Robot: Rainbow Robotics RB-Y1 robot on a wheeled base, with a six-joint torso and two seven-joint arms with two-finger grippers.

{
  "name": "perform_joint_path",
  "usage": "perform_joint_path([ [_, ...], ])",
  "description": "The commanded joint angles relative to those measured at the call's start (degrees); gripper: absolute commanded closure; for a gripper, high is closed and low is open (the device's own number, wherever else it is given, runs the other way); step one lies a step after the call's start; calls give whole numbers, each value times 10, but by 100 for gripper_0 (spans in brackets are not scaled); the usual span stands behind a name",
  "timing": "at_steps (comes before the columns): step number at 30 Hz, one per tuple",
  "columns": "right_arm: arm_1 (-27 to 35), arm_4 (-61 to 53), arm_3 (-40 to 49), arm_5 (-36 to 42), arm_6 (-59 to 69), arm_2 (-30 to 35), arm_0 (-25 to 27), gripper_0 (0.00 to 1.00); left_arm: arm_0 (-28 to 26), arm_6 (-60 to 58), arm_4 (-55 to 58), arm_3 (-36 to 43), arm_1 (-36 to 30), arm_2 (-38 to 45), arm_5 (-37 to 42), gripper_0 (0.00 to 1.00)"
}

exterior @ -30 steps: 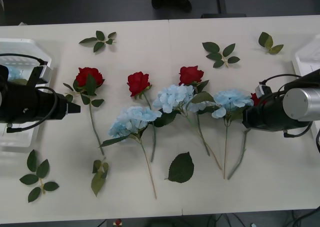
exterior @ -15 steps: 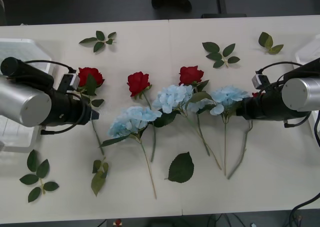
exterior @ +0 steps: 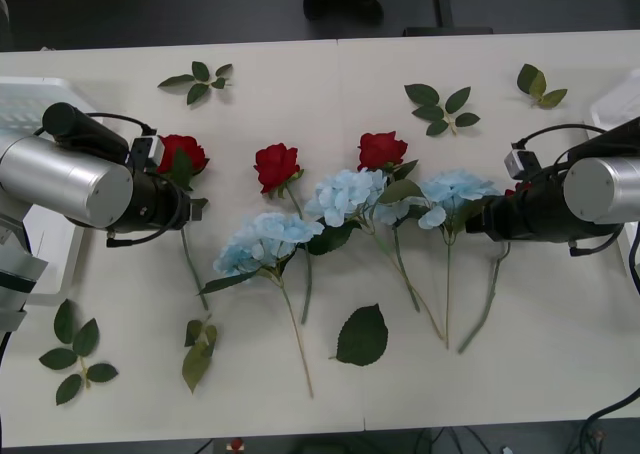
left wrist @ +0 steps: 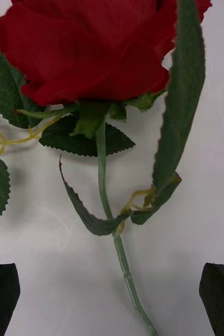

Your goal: Place the red flowers into the right box and the blue flowers into the left box. If a person shows an open palm, hand one flower to the person first, then continue sorting.

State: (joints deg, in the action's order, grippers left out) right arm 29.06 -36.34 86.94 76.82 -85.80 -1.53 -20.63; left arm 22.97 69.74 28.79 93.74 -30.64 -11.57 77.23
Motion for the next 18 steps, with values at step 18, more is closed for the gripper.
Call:
perform_joint_path([
  [18, 6, 50, -30, -49, -2, -22, 14, 2, 96, -16, -8, -147, 34, -54, -56, 0],
])
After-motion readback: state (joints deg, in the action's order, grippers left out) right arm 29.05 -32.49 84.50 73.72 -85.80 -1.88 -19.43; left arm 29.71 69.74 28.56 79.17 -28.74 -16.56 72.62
